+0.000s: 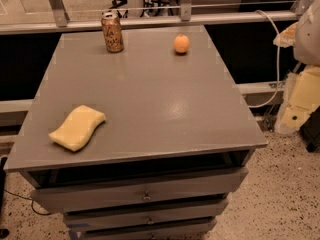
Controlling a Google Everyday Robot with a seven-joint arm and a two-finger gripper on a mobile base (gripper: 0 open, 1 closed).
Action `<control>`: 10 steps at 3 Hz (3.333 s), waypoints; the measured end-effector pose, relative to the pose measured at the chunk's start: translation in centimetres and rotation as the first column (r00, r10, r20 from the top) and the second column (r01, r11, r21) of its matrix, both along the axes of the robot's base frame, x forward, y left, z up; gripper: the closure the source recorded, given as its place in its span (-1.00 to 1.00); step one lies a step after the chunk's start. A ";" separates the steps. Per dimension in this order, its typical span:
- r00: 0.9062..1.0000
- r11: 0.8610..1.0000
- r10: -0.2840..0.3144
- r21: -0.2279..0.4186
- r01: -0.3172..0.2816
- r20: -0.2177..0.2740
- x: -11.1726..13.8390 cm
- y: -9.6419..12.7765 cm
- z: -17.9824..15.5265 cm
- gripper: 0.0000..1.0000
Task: Move sponge near orange can
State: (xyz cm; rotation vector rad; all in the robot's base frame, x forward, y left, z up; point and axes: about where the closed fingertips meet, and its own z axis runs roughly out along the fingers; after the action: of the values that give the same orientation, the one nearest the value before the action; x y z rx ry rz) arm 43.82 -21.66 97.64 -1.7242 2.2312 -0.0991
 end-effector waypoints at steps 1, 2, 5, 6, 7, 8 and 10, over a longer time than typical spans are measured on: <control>1.000 1.000 0.000 0.000 0.000 0.000 0.0 0.0 0.0 -1.00; 1.000 1.000 0.006 0.021 -0.007 0.009 0.4 0.5 -0.1 -1.00; 0.983 0.890 0.182 0.423 -0.172 0.017 2.6 17.1 -5.1 -1.00; 0.966 0.796 0.253 0.558 -0.235 0.045 2.0 23.8 -5.5 -1.00; 0.940 0.702 0.329 0.641 -0.311 0.096 1.7 30.1 -6.8 -1.00; 0.915 0.636 0.376 0.676 -0.371 0.148 2.7 34.6 -8.6 -1.00; 0.912 0.607 0.378 0.701 -0.375 0.160 5.7 37.6 -12.7 -1.00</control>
Offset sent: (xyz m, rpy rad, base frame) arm 0.0085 0.0093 -0.0084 0.0472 0.0026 0.0161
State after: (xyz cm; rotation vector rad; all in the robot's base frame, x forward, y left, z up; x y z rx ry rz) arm 49.55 15.90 84.91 -1.6384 1.4966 0.7862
